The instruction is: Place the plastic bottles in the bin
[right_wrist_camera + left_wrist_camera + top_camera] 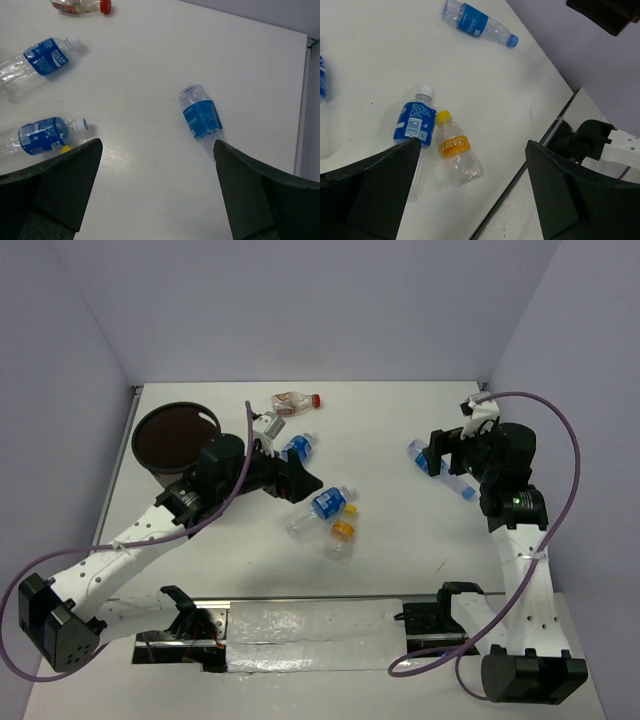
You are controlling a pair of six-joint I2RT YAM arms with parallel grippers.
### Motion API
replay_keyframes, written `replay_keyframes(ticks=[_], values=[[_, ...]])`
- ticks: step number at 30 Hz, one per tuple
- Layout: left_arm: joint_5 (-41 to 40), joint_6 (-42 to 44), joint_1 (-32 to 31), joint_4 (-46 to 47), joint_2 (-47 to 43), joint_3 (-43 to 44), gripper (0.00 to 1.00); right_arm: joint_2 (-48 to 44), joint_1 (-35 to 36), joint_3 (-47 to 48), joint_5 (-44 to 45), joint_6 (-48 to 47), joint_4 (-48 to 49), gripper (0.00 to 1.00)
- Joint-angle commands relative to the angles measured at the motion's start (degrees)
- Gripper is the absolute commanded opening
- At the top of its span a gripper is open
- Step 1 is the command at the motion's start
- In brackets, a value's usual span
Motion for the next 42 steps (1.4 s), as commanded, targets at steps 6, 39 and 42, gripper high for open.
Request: replay_keyframes(ticks=[6,39,42], values=[[-6.1,3.1,-0.4,-2.1,7.3,6.9,1.00,-0.3,0.0,-1.9,-6.8,-12.3,-1.9,1.00],[-25.9,19.1,8.7,-26.6,63.5,48.0,0.98,11.1,-0.3,-0.7,-25.7,-22.1,-10.3,1.00],[-22.7,19.1,8.9,-26.1,63.5,46.7,0.94,11.4,-0.3,-0.6,-25.6,-21.8,-10.0,1.00]])
